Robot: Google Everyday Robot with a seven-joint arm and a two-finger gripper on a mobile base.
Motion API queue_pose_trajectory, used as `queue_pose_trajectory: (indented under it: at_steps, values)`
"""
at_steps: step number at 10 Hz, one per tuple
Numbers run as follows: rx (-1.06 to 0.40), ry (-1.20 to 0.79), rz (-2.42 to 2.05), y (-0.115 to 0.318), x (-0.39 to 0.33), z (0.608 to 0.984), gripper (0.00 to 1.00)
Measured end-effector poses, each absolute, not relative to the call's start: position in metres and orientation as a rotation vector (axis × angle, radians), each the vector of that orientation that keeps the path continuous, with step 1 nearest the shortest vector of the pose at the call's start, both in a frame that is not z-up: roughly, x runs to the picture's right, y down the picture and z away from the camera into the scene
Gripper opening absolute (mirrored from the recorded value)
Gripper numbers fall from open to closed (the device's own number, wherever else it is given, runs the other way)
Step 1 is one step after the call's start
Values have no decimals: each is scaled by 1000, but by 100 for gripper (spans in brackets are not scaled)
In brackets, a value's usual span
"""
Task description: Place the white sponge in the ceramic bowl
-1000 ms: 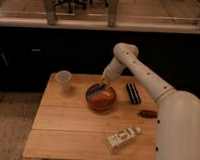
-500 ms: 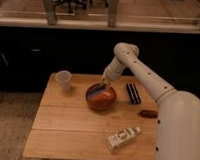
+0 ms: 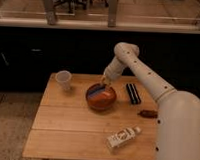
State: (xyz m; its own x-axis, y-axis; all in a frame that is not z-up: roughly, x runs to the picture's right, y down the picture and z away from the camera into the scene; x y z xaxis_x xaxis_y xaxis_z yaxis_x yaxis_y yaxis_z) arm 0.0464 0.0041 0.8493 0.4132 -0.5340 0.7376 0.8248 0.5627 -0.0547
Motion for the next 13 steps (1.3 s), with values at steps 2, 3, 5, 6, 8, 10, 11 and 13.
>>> queue_pose_trajectory:
  at_steps: [2, 3, 5, 6, 8, 10, 11, 13]
  values:
    - [-452, -736, -891, 4, 47, 849, 2]
    - [-453, -736, -890, 4, 47, 848, 2]
    - [-454, -735, -890, 3, 48, 848, 2]
    - [-455, -735, -889, 3, 48, 848, 2]
    - [-457, -735, -890, 3, 48, 847, 2]
    - [-459, -733, -889, 2, 49, 846, 2]
    - [-460, -733, -889, 2, 49, 846, 2]
    - [-461, -732, -888, 2, 49, 846, 2]
